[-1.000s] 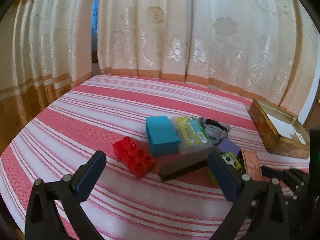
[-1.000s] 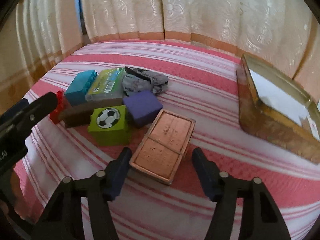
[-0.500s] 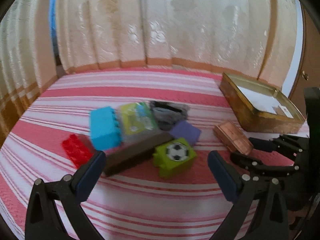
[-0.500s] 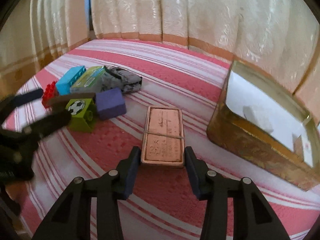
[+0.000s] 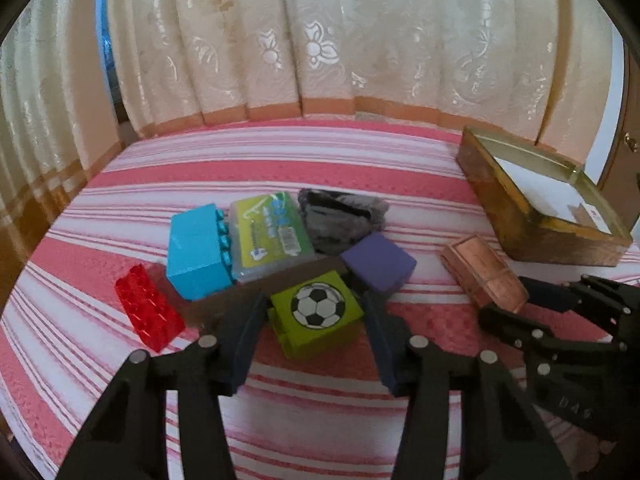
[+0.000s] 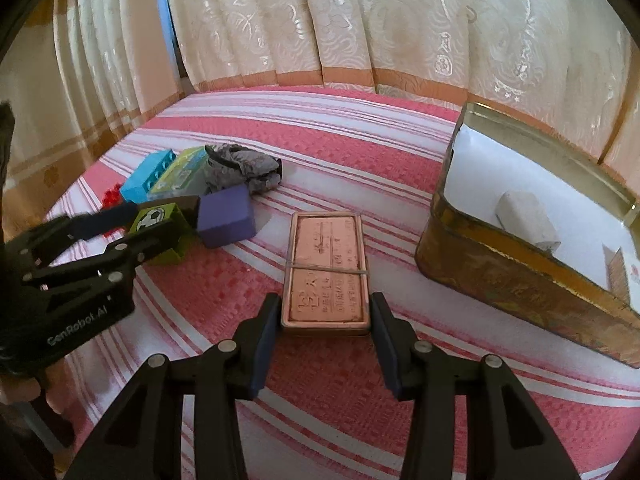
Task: Organize rigid objects
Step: 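Grasp the green soccer-ball block with the left gripper while the right lifts the copper box, then carry the green block and copper box with both grippers over the tin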
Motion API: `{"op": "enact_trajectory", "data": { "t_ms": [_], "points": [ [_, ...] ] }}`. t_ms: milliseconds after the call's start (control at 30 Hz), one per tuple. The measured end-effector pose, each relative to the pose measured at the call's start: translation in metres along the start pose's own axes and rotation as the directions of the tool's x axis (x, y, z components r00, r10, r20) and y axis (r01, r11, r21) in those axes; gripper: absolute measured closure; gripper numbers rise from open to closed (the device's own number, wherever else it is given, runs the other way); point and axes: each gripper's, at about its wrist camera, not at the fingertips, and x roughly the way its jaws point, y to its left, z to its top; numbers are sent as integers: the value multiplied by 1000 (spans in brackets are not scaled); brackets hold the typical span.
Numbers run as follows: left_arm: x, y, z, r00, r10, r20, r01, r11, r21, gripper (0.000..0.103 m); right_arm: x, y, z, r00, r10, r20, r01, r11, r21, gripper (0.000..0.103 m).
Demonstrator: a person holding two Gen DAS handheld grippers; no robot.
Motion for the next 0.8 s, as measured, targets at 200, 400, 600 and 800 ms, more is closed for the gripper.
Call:
{"op": "enact_trajectory", "data": {
  "t_ms": [200,400,600,800],
  "points": [
    [-6,10,-5,994,-105,13,106,992,-64,53,-6,-6,-1,999,44,28,-45,998,34,56],
    [-20,8,-7,988,-132,85,139,987,-80,53,-23,-2,-1,989,77,123,-79,997,13,56],
    [-29,5,-7,983,-123,134,136,987,-91,53,-37,-1,-1,978,60,202,-62,998,5,56],
    [-40,-4,0,975,-119,187,136,988,-79,53,-56,-11,2,950,87,299,-106,993,48,56]
  ]
}}
